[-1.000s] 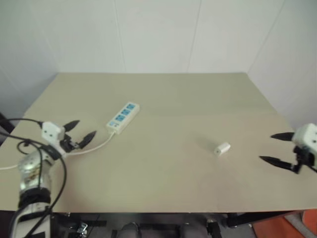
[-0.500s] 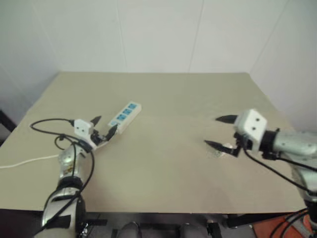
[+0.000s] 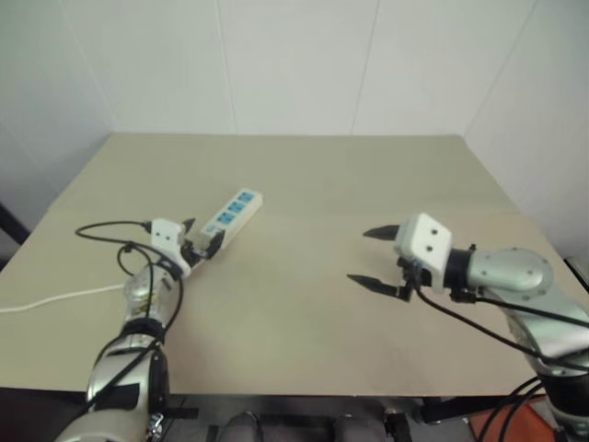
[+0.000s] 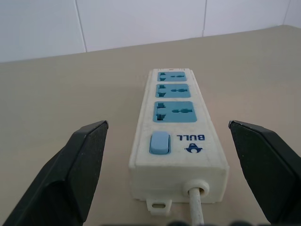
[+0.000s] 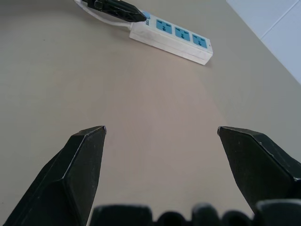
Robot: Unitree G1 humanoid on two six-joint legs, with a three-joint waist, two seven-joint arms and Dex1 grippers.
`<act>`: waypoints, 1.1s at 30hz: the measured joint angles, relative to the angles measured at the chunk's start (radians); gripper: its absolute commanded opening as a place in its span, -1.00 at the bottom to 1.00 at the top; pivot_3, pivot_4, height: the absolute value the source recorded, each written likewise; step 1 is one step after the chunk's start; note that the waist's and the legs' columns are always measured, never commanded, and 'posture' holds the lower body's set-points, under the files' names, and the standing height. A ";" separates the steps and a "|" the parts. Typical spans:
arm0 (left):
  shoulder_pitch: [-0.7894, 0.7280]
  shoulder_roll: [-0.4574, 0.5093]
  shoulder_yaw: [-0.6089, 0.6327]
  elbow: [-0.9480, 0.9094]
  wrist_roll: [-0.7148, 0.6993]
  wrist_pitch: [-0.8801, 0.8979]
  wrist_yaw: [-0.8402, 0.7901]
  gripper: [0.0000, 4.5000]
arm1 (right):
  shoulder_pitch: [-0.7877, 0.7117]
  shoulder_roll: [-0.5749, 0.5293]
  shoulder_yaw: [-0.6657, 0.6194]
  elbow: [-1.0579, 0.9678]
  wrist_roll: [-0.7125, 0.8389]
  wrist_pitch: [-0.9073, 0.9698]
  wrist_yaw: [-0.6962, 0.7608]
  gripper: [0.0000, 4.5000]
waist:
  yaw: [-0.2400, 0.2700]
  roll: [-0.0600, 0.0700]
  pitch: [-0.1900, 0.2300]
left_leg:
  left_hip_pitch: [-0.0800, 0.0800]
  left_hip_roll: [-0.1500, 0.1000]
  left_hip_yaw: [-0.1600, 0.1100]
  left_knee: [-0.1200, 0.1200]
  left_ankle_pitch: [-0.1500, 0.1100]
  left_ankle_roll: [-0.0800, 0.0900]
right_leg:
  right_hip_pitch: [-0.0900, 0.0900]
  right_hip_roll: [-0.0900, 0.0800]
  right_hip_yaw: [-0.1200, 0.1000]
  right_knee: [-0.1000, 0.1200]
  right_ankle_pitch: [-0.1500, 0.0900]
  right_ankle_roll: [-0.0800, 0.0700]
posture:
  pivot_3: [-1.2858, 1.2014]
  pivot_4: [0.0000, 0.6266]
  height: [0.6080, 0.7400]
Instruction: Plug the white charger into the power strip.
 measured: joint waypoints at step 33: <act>-0.048 -0.009 -0.017 0.091 0.069 0.060 0.087 0.43 | 0.040 -0.003 0.024 -0.045 -0.035 0.041 -0.039 1.00 | -0.001 0.000 0.000 | 0.001 0.000 0.000 0.000 0.000 0.000 | 0.000 0.000 0.000 0.000 0.000 0.000 | 0.03 -0.52 1.00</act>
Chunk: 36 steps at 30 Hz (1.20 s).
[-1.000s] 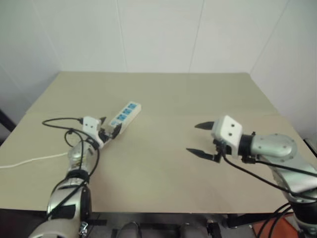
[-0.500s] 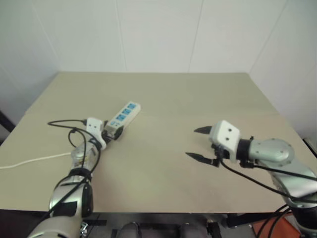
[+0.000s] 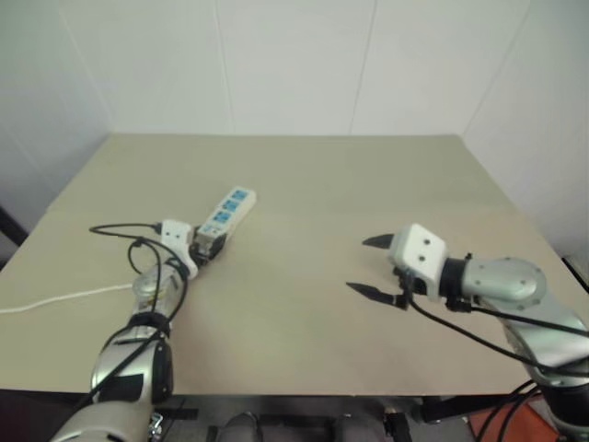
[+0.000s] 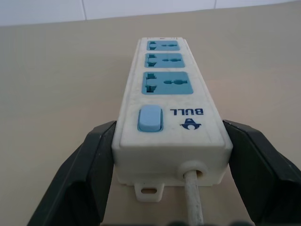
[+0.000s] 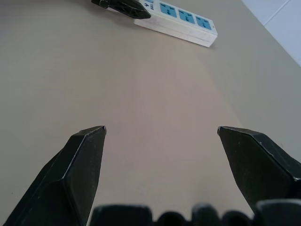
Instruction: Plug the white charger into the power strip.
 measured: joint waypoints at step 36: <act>0.206 -0.013 -0.231 -0.448 -0.110 0.135 -0.912 0.43 | -0.153 -0.336 0.074 0.574 -0.273 -0.681 0.392 1.00 | -0.004 0.000 0.000 | -0.002 0.000 0.000 0.001 0.000 0.000 | -0.002 0.000 0.000 -0.001 -0.001 0.002 | 0.03 -0.52 1.00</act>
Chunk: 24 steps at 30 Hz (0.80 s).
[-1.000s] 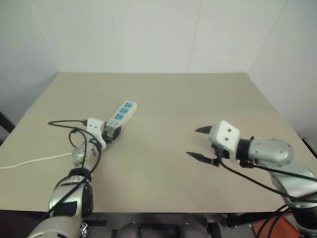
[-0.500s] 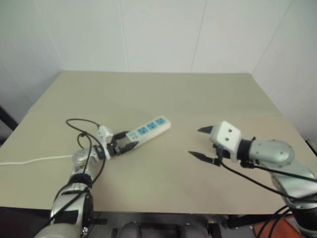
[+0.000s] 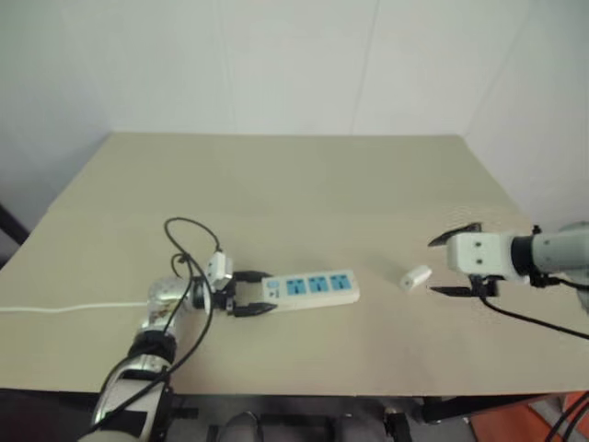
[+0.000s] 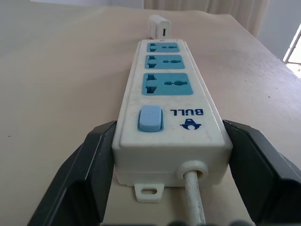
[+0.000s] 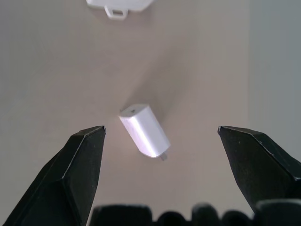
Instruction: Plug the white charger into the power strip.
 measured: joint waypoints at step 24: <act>0.090 0.018 -0.017 -0.100 -0.022 -0.030 0.072 0.43 | -0.462 0.258 0.353 0.552 -0.313 -0.542 0.229 1.00 | -0.004 0.001 -0.001 | 0.005 0.000 0.001 0.000 0.000 0.000 | 0.002 0.000 0.002 0.003 0.001 -0.004 | 0.03 -0.52 1.00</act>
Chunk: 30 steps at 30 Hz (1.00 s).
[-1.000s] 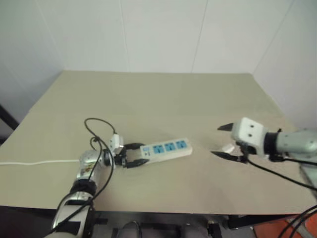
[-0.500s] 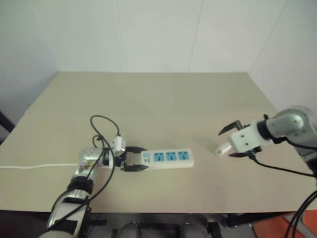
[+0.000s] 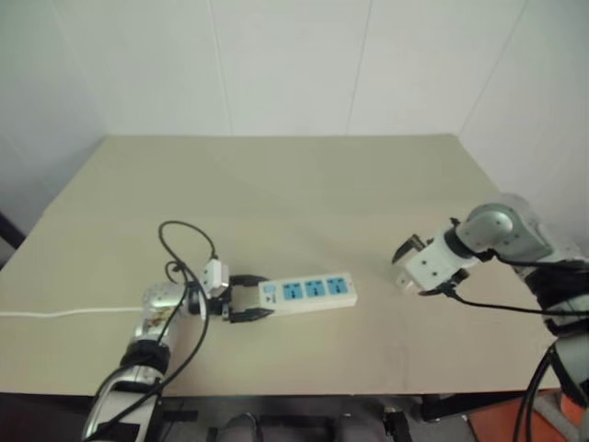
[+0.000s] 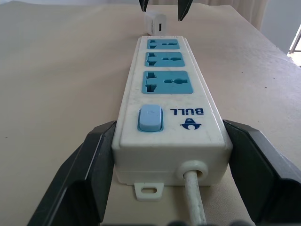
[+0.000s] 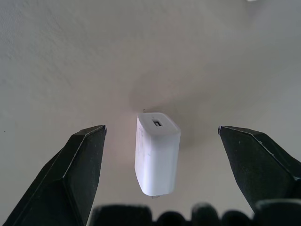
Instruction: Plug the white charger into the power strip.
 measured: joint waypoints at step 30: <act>0.069 0.020 -0.003 -0.089 -0.023 0.018 0.061 0.43 | -0.139 0.143 0.091 0.318 -0.118 -0.131 -0.002 -0.20 | -0.021 0.002 -0.001 | 0.001 0.000 0.000 -0.001 0.000 0.000 | 0.000 0.000 0.001 0.002 0.000 -0.001 | 0.03 -0.52 1.00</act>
